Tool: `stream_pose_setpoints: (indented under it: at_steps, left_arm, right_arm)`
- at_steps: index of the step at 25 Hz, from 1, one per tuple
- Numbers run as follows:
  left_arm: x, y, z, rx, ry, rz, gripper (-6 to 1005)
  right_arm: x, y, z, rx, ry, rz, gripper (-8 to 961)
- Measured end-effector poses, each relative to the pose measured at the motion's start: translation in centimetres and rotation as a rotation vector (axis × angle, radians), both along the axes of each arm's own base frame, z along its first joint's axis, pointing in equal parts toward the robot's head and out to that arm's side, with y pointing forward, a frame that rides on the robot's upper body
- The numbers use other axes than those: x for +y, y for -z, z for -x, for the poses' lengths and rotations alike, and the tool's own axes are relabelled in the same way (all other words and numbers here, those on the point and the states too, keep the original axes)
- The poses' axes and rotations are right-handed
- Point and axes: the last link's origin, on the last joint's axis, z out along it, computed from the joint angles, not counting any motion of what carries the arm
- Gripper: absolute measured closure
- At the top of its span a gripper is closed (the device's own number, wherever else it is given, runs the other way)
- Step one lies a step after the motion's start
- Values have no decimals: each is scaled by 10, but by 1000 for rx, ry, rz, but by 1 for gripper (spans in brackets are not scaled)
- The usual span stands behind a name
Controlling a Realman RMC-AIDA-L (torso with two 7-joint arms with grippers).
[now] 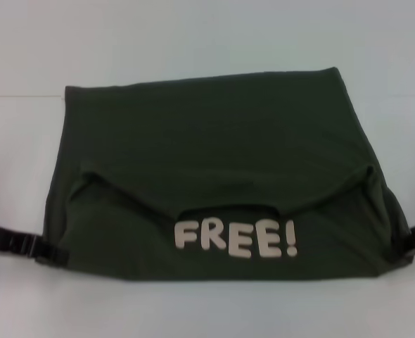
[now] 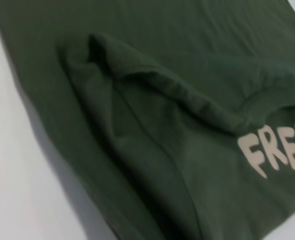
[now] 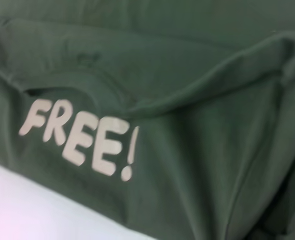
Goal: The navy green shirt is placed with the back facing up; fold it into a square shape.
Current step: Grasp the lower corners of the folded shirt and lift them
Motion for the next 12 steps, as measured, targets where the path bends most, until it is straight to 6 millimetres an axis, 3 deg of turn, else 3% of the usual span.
stream_pose_setpoints:
  at_steps: [12]
  left_arm:
    - [-53,-5,-5,-88,-72,297,909]
  right_arm:
    - [-48,-4,-7,50,-66,270,901]
